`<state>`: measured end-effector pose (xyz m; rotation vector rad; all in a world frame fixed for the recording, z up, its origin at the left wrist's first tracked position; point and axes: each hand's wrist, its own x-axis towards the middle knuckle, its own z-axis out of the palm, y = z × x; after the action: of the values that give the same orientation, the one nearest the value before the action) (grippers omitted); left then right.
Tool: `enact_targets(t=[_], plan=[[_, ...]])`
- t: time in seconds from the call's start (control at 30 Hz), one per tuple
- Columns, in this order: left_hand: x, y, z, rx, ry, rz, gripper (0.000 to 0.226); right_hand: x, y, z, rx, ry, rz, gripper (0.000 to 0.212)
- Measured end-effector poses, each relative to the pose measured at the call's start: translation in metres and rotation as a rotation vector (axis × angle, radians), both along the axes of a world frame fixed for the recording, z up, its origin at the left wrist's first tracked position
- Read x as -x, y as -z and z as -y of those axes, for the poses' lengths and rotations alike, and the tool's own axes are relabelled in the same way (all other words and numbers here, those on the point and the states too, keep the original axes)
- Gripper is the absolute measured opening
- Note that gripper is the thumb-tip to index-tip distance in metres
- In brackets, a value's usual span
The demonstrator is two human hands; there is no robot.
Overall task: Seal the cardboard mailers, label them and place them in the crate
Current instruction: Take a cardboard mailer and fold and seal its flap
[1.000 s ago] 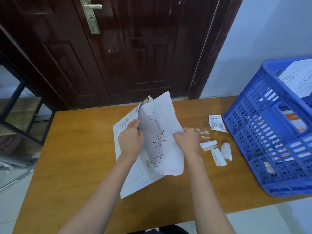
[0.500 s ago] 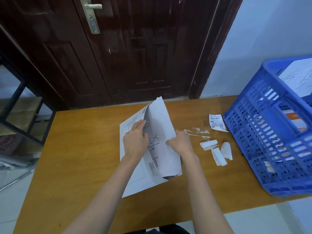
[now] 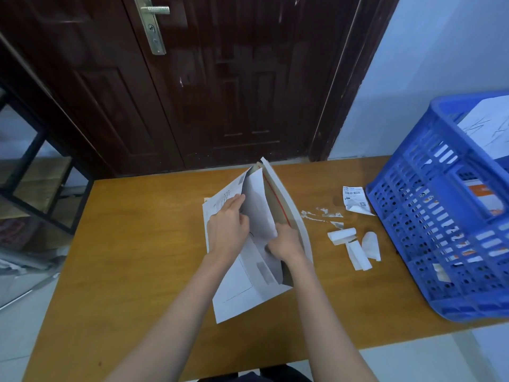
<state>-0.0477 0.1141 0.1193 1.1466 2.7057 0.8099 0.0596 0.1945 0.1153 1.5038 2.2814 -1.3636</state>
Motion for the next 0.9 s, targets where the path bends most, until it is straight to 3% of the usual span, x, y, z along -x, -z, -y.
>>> enact_targets(t=[0.3, 0.47, 0.63, 0.9], plan=[[-0.001, -0.001, 0.001, 0.015, 0.004, -0.024, 0.048, -0.002, -0.015, -0.011, -0.004, 0.036, 0.109, 0.010], [-0.005, 0.000, 0.001, 0.024, 0.022, -0.022, 0.050, 0.001, -0.021, -0.019, -0.022, 0.054, 0.133, 0.025], [-0.013, 0.000, -0.005, 0.002, 0.045, -0.006, 0.052, 0.010, -0.016, -0.003, -0.063, 0.000, 0.118, 0.026], [-0.008, -0.003, 0.000, -0.007, 0.014, -0.037, 0.052, -0.002, -0.009, 0.001, 0.159, -0.036, 0.096, 0.015]])
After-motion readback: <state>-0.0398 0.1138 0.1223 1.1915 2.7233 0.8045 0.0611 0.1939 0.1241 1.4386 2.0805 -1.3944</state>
